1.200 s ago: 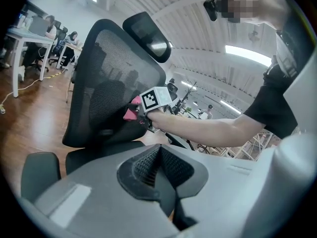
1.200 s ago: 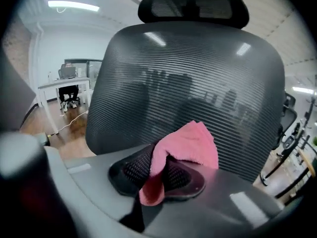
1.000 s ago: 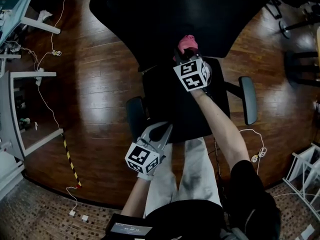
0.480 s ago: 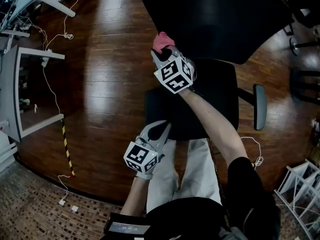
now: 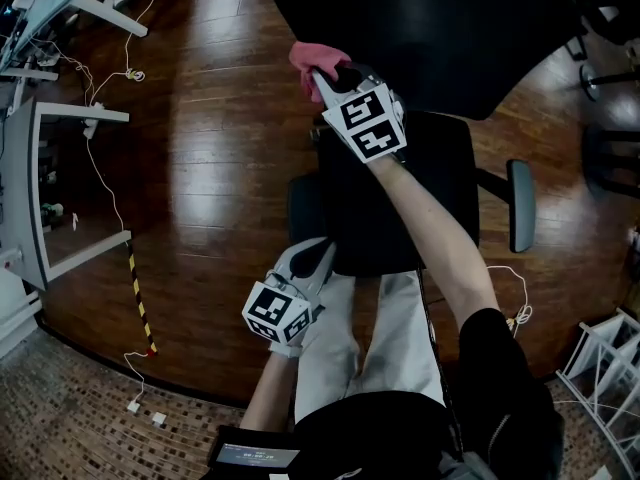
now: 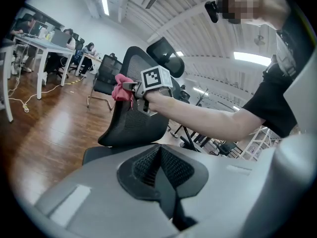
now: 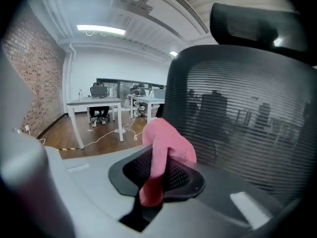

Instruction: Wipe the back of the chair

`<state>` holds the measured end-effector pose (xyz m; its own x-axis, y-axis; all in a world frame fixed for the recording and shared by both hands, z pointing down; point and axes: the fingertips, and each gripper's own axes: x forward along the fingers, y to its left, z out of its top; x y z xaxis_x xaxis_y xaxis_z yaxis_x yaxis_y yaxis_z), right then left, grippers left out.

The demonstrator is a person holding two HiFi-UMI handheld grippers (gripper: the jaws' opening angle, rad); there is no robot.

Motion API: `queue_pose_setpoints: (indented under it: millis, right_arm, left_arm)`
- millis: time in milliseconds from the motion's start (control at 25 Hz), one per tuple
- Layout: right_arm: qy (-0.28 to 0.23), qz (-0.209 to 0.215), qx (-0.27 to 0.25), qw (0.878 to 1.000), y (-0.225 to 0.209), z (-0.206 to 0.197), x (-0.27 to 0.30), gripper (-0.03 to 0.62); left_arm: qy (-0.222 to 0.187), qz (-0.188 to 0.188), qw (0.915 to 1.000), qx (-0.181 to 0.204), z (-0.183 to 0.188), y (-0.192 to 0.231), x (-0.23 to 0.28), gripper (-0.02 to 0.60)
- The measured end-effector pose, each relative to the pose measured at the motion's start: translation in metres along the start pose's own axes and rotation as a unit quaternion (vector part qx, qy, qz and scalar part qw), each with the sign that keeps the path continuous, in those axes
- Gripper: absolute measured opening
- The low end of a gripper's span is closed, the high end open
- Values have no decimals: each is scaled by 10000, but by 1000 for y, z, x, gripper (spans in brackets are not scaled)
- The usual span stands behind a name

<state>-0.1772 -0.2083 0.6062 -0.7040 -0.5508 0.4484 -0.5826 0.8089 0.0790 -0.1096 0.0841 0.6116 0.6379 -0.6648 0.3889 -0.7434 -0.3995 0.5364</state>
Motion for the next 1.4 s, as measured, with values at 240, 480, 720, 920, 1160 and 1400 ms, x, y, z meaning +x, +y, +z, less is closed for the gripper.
queue_pose_setpoints:
  millis: [240, 480, 720, 920, 1160, 1400]
  right_arm:
    - [-88, -594, 406, 9974, -77, -22, -47, 44]
    - [-48, -1121, 632, 9917, -153, -49, -108, 44]
    - [107, -1971, 1083, 9743, -251, -95, -183, 44]
    - [267, -2619, 1394, 9546, -319, -128, -241, 44]
    - [414, -3253, 1681, 9296, -367, -150, -292, 44]
    - [428, -3028, 1235, 9440, -352, -118, -269, 44]
  left_arm:
    - [197, -346, 9991, 172, -1, -31, 39, -12]
    - [410, -597, 9970, 270, -5, -62, 74, -12]
    - [542, -830, 9942, 409, -4, -97, 113, -11]
    - [623, -981, 9921, 465, -6, -120, 138, -11]
    - [641, -1096, 9905, 521, -7, -140, 151, -12]
    - [567, -1101, 9911, 493, 0, -140, 146, -12]
